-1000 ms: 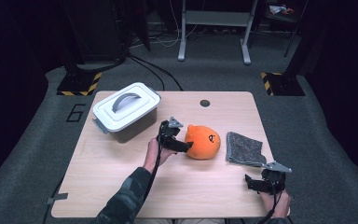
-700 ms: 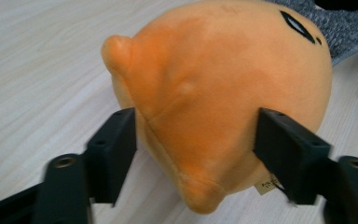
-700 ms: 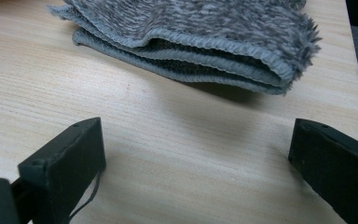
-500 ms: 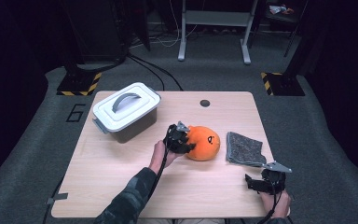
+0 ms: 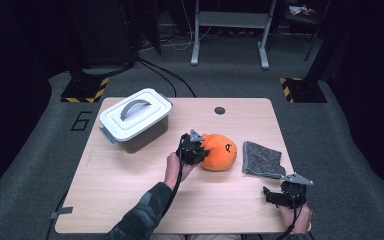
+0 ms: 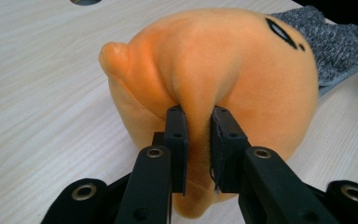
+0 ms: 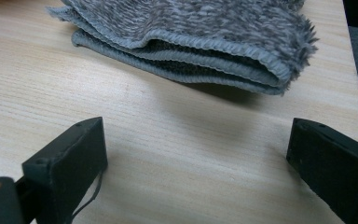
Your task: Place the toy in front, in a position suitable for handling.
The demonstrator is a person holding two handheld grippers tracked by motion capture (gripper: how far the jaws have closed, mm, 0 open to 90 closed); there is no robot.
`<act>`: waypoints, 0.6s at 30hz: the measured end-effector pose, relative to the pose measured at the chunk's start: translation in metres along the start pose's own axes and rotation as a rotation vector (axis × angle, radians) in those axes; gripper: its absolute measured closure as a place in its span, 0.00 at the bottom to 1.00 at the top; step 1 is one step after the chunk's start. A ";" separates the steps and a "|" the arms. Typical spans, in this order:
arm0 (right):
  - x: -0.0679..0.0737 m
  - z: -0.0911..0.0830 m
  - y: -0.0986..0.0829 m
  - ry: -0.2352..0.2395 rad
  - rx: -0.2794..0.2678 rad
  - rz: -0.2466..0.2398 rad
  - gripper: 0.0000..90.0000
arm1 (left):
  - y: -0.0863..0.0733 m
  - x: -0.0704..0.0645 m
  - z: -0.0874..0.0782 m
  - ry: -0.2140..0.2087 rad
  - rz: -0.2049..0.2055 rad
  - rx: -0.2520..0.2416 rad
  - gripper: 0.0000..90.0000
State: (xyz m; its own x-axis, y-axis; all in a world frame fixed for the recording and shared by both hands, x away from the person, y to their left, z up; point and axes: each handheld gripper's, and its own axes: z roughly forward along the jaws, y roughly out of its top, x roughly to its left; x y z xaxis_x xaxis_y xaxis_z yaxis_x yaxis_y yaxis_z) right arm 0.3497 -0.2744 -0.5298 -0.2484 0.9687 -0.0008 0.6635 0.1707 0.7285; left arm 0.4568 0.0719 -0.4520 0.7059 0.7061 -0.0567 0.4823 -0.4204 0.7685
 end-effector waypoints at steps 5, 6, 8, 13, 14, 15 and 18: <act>0.000 0.000 0.000 0.000 0.000 0.001 0.04 | 0.003 -0.006 -0.011 0.025 -0.029 -0.020 0.88; 0.000 0.000 0.000 0.001 0.000 0.000 0.04 | 0.002 -0.007 -0.013 0.031 -0.041 -0.024 0.88; 0.000 0.000 0.000 0.001 -0.001 -0.001 0.04 | -0.001 -0.009 -0.017 0.029 -0.080 -0.030 0.88; 0.000 0.000 0.000 0.001 0.001 0.003 0.04 | -0.013 -0.015 -0.021 0.008 -0.123 -0.053 0.88; 0.000 0.000 0.000 0.001 0.002 0.005 0.04 | -0.015 -0.015 -0.020 0.013 -0.107 -0.048 0.87; 0.000 0.000 0.000 0.001 0.002 0.005 0.04 | -0.017 -0.015 -0.018 0.014 -0.104 -0.050 0.86; 0.000 0.000 0.000 -0.001 0.001 0.005 0.04 | -0.018 -0.012 -0.018 0.013 -0.101 -0.048 0.80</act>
State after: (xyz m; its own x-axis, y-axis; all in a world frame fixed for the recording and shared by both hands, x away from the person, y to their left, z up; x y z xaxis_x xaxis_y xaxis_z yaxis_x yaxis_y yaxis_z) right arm 0.3497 -0.2743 -0.5298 -0.2446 0.9696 0.0026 0.6655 0.1659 0.7277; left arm 0.4303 0.0814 -0.4539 0.6482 0.7507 -0.1275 0.5249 -0.3191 0.7891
